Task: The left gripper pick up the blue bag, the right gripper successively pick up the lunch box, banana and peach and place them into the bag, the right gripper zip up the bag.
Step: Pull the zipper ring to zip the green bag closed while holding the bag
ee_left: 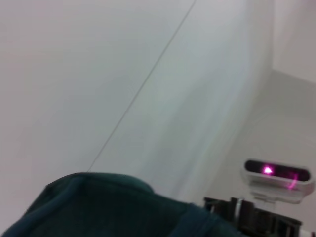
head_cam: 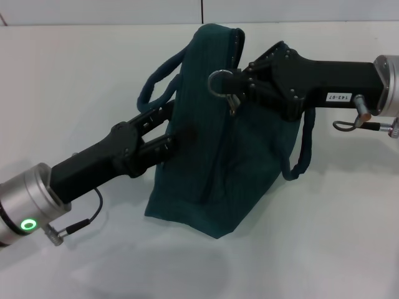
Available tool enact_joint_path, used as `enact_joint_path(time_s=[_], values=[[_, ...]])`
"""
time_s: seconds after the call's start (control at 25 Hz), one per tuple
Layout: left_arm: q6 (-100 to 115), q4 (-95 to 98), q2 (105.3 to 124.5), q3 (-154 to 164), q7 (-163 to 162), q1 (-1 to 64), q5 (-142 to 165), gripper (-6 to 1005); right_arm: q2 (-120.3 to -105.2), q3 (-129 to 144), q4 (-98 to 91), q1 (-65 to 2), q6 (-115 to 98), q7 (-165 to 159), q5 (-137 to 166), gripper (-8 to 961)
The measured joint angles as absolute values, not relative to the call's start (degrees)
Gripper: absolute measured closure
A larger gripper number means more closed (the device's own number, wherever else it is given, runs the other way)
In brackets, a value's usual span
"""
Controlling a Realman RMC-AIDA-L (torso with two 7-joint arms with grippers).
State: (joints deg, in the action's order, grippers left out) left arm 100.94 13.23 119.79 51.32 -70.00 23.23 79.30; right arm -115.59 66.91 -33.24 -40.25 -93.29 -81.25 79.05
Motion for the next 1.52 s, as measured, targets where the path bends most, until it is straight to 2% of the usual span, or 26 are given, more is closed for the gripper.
enact_joint_path(time_s=[0.44, 0.88, 1.2, 1.52], values=[[99.94, 13.2, 119.79, 51.43, -70.94, 23.44, 79.27, 297, -115.57, 66.88, -33.14, -40.0, -92.86, -81.12, 78.95, 919], [100.43, 13.2, 119.79, 51.59, -71.34, 23.2, 79.63, 769, -115.47, 66.28, -30.35, -39.61, -93.15, -81.55, 76.89, 918], [100.64, 13.18, 119.79, 51.69, -70.97, 23.11, 79.86, 889, -115.31, 66.24, -29.69, -38.68, -93.3, -82.33, 73.89, 916], [102.58, 13.45, 119.8, 51.77, -70.8, 23.29, 80.64, 919, -115.21, 66.17, -29.61, -38.25, -93.23, -83.35, 73.27, 915]])
